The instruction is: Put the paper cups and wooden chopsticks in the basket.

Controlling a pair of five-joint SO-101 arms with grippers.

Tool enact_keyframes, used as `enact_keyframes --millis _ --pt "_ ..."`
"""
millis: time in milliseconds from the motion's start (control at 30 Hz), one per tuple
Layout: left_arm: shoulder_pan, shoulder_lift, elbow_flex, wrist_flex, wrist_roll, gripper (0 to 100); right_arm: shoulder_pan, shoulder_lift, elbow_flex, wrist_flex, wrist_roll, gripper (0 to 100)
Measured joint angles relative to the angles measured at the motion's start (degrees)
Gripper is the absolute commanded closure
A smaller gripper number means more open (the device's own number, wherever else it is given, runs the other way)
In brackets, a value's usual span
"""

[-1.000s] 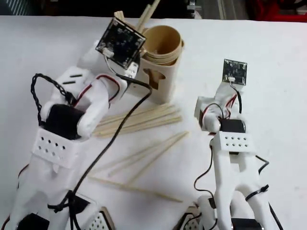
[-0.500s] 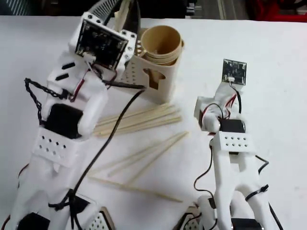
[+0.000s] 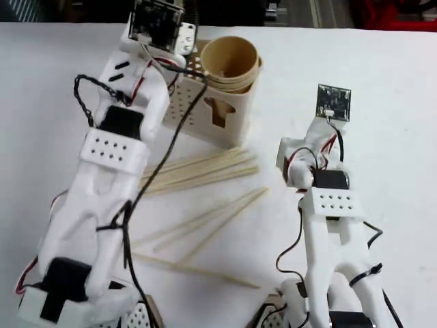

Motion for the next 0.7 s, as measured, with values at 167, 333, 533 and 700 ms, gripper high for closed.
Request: enact_keyframes --millis 167,333,533,700 --pt "-1.1 4.0 0.0 4.7 0.2 98 0.0 0.0 0.0 0.0 0.0 98.1" --pt "-1.2 10.2 0.0 5.2 0.2 97 -0.1 0.0 0.0 0.0 0.0 98.1" --pt "-1.2 12.0 0.1 6.4 0.2 85 -0.1 0.0 0.0 0.0 0.0 98.1" --pt "-1.2 7.1 0.1 15.4 0.2 85 -0.1 0.0 0.0 0.0 0.0 98.1"
